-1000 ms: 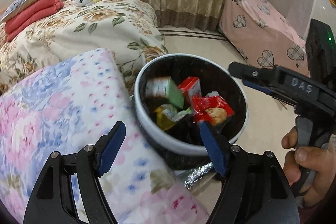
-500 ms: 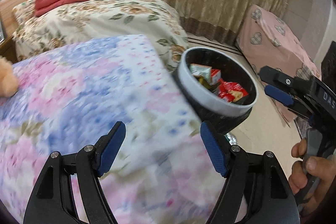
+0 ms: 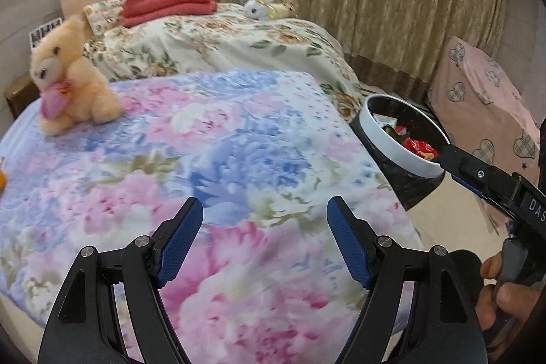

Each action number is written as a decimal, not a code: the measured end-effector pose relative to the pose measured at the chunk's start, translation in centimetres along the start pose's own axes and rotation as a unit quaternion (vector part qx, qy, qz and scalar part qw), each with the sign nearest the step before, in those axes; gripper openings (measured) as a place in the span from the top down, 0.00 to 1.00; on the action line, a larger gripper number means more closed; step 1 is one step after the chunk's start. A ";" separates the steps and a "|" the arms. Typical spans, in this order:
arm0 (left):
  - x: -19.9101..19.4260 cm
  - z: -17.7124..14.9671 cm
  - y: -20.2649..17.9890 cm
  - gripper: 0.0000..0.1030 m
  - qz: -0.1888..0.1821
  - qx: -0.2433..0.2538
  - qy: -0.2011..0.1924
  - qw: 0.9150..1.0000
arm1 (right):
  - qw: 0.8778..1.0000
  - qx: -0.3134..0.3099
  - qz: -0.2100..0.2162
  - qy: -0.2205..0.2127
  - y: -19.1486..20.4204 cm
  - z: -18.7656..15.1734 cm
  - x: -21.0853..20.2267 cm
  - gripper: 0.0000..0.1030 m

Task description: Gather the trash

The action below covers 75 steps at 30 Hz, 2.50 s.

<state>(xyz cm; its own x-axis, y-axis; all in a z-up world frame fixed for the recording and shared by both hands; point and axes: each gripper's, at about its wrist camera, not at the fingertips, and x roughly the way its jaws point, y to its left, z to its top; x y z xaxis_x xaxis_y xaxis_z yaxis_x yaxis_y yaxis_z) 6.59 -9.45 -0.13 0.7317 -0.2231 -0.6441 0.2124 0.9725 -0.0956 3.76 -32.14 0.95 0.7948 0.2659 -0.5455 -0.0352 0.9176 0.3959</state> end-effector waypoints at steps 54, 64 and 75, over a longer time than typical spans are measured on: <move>-5.3 -3.6 2.2 0.00 0.124 -0.001 -0.133 0.983 | 0.990 -0.110 -0.010 -0.088 3.8 -3.6 -0.8 0.00; -5.2 -3.6 2.1 0.00 0.133 -0.001 -0.134 0.982 | 0.990 -0.110 -0.008 -0.088 3.9 -3.6 -0.9 0.00; -5.1 -3.7 2.4 0.00 0.129 -0.004 -0.132 0.983 | 0.990 -0.108 -0.004 -0.085 4.0 -3.4 -1.1 0.00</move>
<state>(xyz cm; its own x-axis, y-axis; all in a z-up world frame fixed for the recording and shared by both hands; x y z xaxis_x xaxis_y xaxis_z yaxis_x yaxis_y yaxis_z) 1.00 -5.76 0.13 0.9029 0.0221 -0.4292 -0.0060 0.9992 0.0388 0.67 -27.77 0.59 0.8853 0.2213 -0.4089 -0.1427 0.9663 0.2141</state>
